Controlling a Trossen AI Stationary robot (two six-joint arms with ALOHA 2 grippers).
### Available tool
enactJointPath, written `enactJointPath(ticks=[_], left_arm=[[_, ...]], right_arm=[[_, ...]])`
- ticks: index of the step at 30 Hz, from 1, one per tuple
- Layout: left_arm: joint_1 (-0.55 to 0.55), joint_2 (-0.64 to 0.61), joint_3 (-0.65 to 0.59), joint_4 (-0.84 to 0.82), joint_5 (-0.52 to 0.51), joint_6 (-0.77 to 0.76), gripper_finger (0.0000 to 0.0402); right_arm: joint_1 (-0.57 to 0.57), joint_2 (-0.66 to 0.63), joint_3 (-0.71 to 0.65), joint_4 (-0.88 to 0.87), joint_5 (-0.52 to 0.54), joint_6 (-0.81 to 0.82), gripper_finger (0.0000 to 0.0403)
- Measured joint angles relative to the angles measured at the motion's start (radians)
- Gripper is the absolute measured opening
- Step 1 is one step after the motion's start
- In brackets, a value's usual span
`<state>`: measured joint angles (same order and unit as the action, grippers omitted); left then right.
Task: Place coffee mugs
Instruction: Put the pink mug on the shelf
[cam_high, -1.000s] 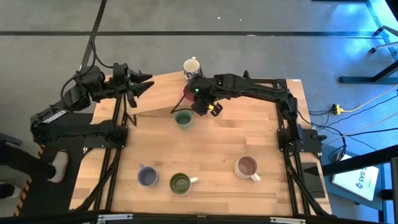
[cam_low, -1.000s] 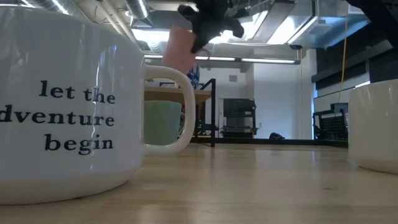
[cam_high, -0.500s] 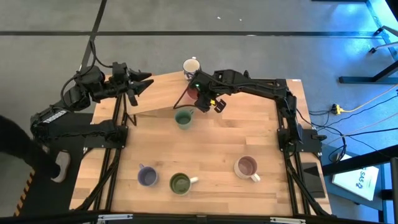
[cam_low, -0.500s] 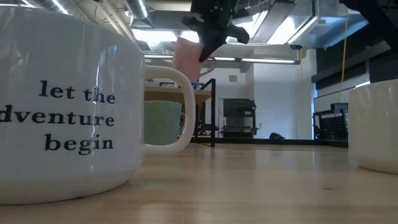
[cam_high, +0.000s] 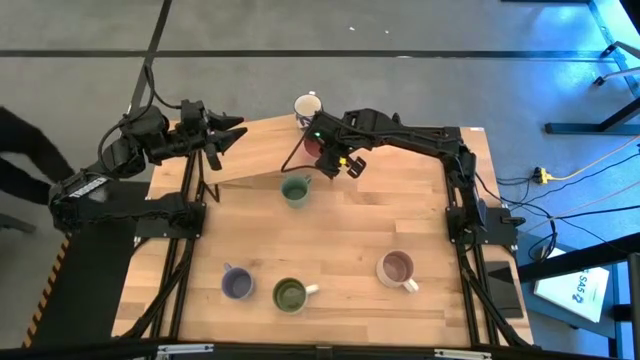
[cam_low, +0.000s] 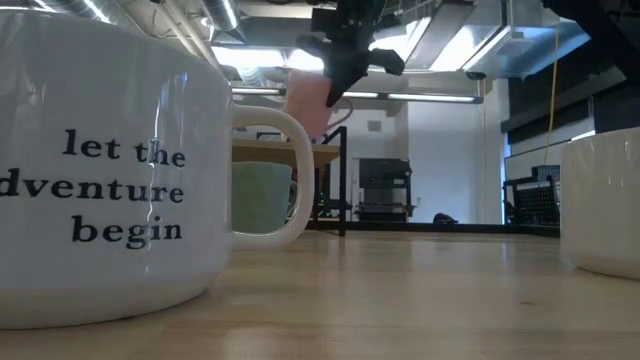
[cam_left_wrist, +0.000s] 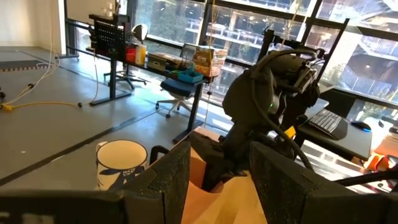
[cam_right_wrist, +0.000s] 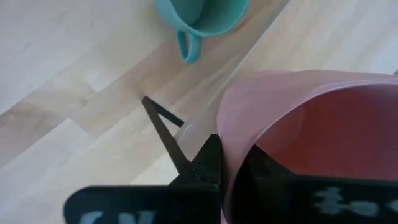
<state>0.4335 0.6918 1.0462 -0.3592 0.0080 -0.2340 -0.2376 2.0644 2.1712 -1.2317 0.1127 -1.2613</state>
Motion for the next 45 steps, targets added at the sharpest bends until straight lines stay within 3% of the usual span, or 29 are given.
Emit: enactJointPath(ticks=[17,27,34,45], left_arm=[[0.000,0.000,0.000,0.000,0.000,-0.003,0.0160],[0.000,0.000,0.000,0.000,0.000,-0.002,0.0160],[0.000,0.000,0.000,0.000,0.000,0.000,0.0160],[0.000,0.000,0.000,0.000,0.000,0.000,0.0160]], right_arm=[[-0.012,0.000,0.000,-0.041,-0.019,-0.003,0.0004],[-0.011,-0.001,0.000,-0.003,0.021,0.000,0.0092],[-0.012,-0.001,0.000,0.029,0.099,0.001,0.0136],[-0.012,-0.001,0.000,0.061,0.239,0.054,0.0131]])
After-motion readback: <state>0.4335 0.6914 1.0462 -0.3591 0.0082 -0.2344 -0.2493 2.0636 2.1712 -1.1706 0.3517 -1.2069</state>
